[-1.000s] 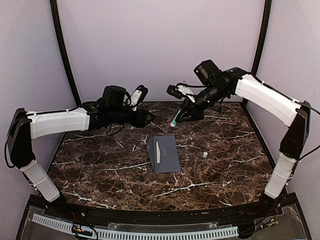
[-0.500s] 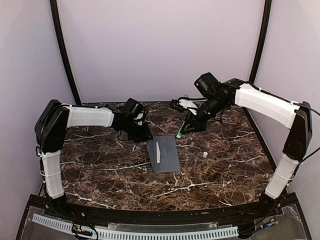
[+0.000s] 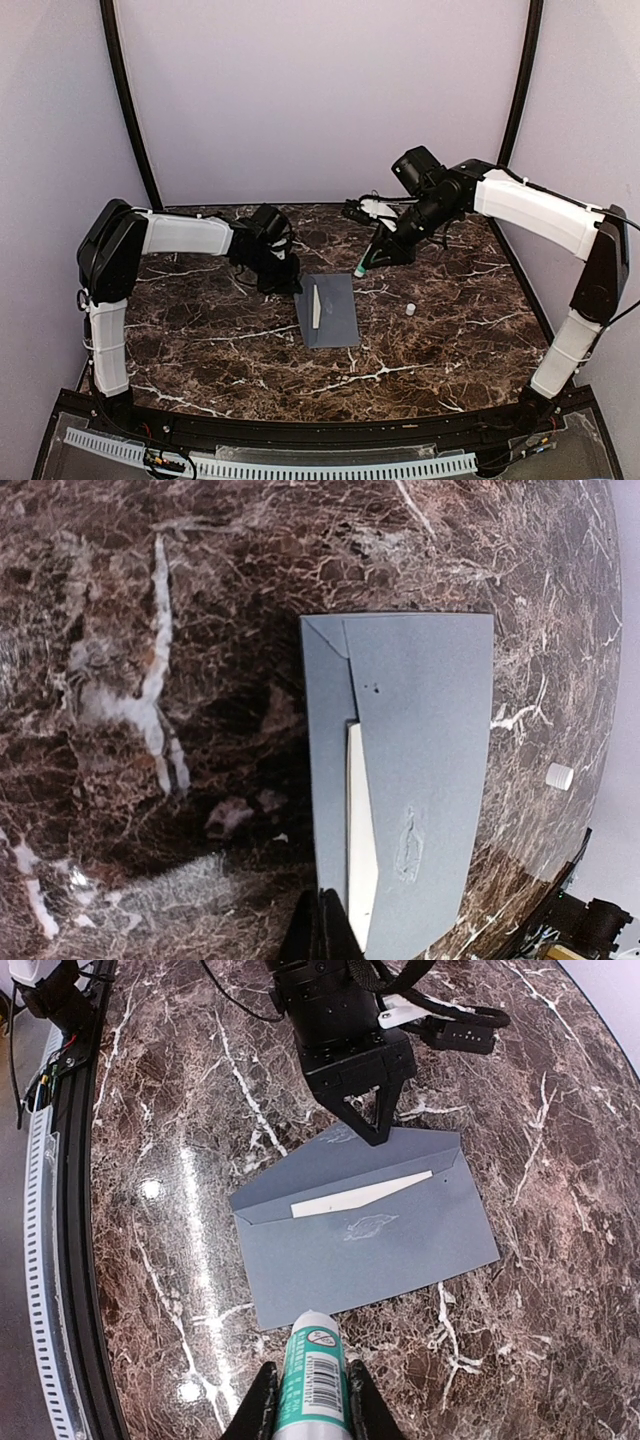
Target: Place the letter into the envelope and seal it
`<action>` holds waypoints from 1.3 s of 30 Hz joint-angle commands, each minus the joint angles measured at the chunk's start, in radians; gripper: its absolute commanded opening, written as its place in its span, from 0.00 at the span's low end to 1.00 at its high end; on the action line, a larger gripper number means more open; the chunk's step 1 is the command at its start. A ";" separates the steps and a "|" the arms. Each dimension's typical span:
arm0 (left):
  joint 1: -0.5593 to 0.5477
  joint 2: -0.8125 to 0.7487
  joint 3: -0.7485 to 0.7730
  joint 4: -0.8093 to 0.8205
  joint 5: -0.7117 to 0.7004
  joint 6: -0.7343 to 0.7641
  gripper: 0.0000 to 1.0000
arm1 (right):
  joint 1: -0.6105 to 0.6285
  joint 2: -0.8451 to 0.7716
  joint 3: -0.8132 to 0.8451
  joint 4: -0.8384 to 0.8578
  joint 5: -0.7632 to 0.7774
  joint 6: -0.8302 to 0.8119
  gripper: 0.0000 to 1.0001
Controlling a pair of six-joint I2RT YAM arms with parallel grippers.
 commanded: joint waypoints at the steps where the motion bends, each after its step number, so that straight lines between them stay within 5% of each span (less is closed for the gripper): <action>1: -0.003 -0.076 -0.049 -0.017 0.047 -0.042 0.00 | 0.005 -0.036 -0.009 0.027 -0.017 0.014 0.00; 9: -0.050 -0.205 -0.248 0.123 0.065 -0.174 0.00 | 0.014 -0.009 0.007 0.022 -0.026 0.009 0.00; 14: -0.068 -0.256 -0.315 0.152 0.076 -0.218 0.20 | 0.025 0.004 0.006 0.016 -0.024 0.002 0.00; 22: -0.034 -0.302 -0.113 -0.117 -0.114 0.053 0.31 | 0.039 -0.026 -0.019 -0.007 0.013 -0.044 0.00; 27: -0.022 -0.224 0.015 -0.065 -0.042 0.240 0.18 | 0.078 -0.039 -0.040 0.003 0.091 -0.073 0.00; 33: -0.020 -0.080 0.130 0.034 0.103 0.267 0.01 | 0.142 -0.025 -0.042 0.018 0.155 -0.119 0.00; 39: -0.018 0.092 0.176 0.064 0.267 0.254 0.00 | 0.195 0.036 -0.010 0.011 0.197 -0.173 0.00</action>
